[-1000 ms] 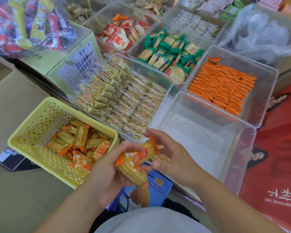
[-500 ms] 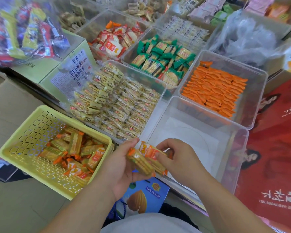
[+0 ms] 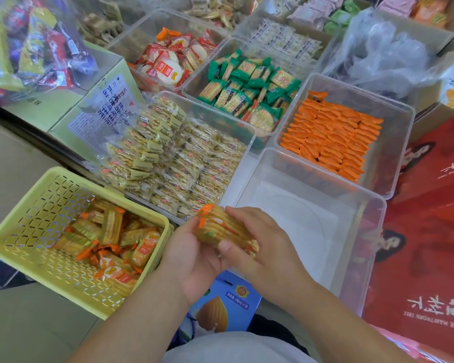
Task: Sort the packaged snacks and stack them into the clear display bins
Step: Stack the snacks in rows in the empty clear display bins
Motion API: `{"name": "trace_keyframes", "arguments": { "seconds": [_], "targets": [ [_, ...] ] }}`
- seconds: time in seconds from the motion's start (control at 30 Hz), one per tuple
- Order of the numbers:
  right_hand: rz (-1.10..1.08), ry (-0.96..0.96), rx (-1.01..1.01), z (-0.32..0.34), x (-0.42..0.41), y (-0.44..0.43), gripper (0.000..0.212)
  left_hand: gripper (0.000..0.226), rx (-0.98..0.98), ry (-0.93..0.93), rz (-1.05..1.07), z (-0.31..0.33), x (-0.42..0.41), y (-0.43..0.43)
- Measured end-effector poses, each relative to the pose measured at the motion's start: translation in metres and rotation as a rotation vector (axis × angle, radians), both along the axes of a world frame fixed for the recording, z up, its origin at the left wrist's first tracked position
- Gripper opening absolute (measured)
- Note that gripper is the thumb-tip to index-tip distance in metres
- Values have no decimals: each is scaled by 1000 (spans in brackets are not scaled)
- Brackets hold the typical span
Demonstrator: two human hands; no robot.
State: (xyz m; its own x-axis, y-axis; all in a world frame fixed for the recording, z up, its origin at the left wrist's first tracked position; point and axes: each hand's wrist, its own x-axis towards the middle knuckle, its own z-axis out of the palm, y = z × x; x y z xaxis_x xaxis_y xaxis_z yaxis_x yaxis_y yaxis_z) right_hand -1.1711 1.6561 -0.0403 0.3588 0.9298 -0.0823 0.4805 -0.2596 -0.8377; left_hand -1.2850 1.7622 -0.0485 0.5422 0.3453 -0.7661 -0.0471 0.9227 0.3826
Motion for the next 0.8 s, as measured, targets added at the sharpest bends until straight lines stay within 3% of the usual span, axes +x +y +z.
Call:
{"name": "trace_keyframes", "arguments": {
  "seconds": [0.07, 0.17, 0.33, 0.43, 0.47, 0.57, 0.8],
  "targets": [
    [13, -81, -47, -2, 2, 1, 65, 57, -21, -9, 4, -3, 1, 0],
    [-40, -127, -17, -12, 9, 1, 57, 62, 36, 28, -48, -7, 2, -2],
    [-276, -197, -170, -63, 56, -5, 54, 29, 633, 486, -167, -12, -3, 1],
    [-348, -269, -362, -108, 79, -4, 52, 15, 829, 537, -350, -27, -12, -1],
    [-339, -271, -405, -121, 81, -2, 51, 16, 843, 545, -419, -32, -14, -4],
    [-264, -262, -487, -150, 77, 7, 47, 45, 868, 557, -598, -47, -20, -12],
    [-31, -274, -591, -163, 69, 5, 38, 67, 671, 472, -616, -55, -22, -21]
  ]
}}
